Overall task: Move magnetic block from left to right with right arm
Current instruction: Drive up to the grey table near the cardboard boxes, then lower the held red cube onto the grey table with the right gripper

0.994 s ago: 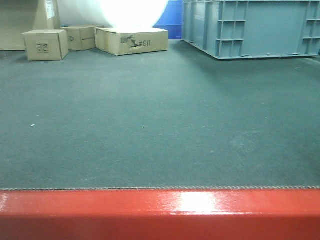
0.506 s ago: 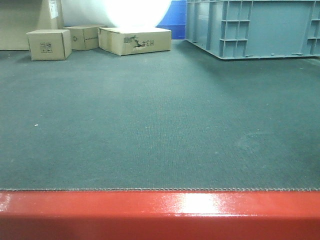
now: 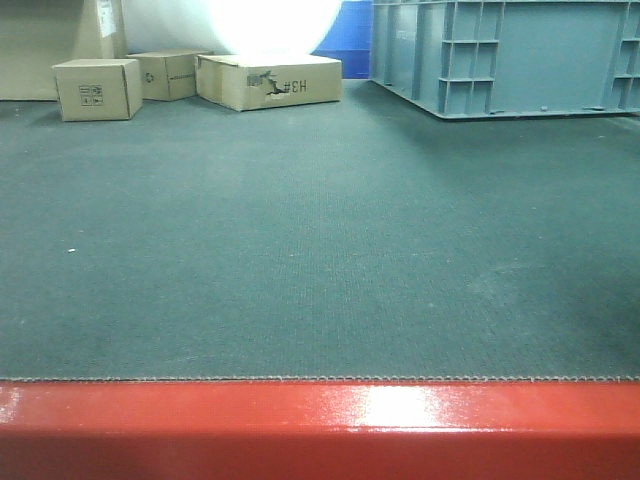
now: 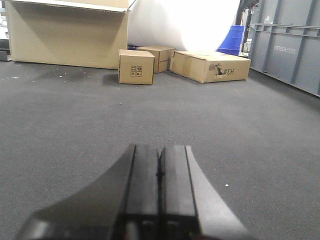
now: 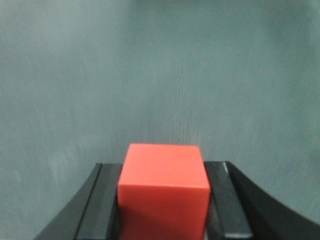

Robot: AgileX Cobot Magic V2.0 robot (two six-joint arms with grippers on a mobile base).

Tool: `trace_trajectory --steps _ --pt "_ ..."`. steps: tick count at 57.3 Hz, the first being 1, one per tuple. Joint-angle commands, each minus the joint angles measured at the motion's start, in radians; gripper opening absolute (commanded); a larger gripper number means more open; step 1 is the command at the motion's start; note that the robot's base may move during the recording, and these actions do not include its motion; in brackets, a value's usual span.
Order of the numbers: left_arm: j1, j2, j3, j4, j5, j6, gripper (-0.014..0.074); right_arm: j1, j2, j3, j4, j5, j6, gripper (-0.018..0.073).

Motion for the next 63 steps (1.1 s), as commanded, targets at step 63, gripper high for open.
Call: trace_trajectory --steps 63 --pt "0.0 -0.012 0.008 -0.005 -0.086 0.0 -0.0126 0.557 1.143 -0.997 0.027 0.531 0.525 0.0383"
